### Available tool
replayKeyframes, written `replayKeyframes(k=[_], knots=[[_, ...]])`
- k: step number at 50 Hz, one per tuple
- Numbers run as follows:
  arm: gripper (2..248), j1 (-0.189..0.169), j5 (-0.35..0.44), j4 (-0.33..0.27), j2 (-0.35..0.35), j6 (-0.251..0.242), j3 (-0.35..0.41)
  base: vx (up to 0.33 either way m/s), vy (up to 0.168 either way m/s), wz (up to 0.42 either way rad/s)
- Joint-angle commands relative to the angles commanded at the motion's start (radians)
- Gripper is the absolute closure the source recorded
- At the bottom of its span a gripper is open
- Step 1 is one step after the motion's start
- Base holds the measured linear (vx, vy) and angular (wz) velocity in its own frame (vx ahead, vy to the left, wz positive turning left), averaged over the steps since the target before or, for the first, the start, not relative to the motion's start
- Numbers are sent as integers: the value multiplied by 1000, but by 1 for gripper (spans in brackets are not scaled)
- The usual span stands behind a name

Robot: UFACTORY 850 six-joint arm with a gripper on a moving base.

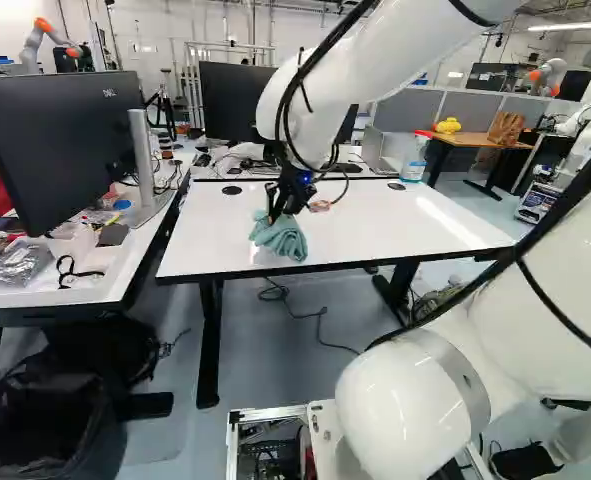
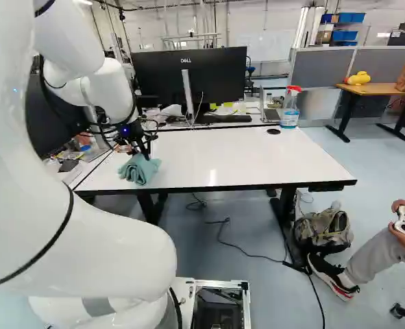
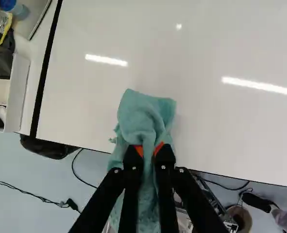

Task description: Clean the table with the green towel

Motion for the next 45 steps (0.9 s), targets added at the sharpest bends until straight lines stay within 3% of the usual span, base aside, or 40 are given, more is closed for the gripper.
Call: replayKeyframes(k=[45], knots=[[208, -8, 0, 0, 16, 0, -5, 0, 0, 0]])
